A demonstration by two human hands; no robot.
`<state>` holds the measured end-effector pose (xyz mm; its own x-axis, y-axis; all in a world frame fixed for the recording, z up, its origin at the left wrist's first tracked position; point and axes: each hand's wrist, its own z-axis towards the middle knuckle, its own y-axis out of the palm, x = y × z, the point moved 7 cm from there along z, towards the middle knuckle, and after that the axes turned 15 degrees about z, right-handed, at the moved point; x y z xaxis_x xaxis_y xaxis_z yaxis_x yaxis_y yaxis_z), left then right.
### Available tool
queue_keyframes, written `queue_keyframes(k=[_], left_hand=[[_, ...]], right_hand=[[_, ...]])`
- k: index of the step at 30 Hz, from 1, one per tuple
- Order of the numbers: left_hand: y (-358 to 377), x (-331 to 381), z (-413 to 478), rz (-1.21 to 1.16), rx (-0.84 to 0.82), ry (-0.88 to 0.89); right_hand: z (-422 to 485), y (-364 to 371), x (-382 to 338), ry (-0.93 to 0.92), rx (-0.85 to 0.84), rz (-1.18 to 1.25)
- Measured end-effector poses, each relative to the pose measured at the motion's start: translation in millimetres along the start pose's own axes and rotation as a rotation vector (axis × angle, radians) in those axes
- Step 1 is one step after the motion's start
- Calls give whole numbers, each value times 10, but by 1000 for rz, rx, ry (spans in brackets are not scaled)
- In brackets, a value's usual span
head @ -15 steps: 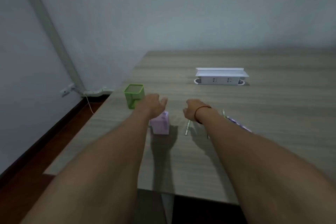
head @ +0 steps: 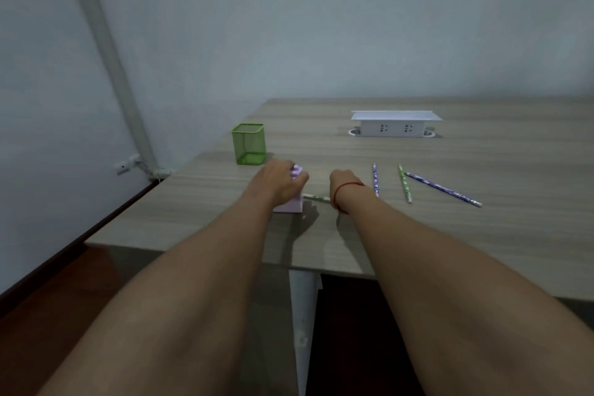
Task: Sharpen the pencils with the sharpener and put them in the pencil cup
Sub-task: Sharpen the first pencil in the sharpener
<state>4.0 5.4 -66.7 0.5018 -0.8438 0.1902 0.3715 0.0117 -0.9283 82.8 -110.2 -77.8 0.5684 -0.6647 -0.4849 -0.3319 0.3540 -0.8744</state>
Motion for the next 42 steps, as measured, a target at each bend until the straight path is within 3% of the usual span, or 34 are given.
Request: queue_keyframes(k=[11,31,42], left_hand=[[-130,-90,-512,-234,-85,-186],[-214,28,-546,-202,-56,-160],[-227,54,-573,-64,43,-97]], right_hand=[[-586,-243,103,-26,54,-89],[-508,-285,260,-36,53,52],[-399,-138,189,-170,69,6]])
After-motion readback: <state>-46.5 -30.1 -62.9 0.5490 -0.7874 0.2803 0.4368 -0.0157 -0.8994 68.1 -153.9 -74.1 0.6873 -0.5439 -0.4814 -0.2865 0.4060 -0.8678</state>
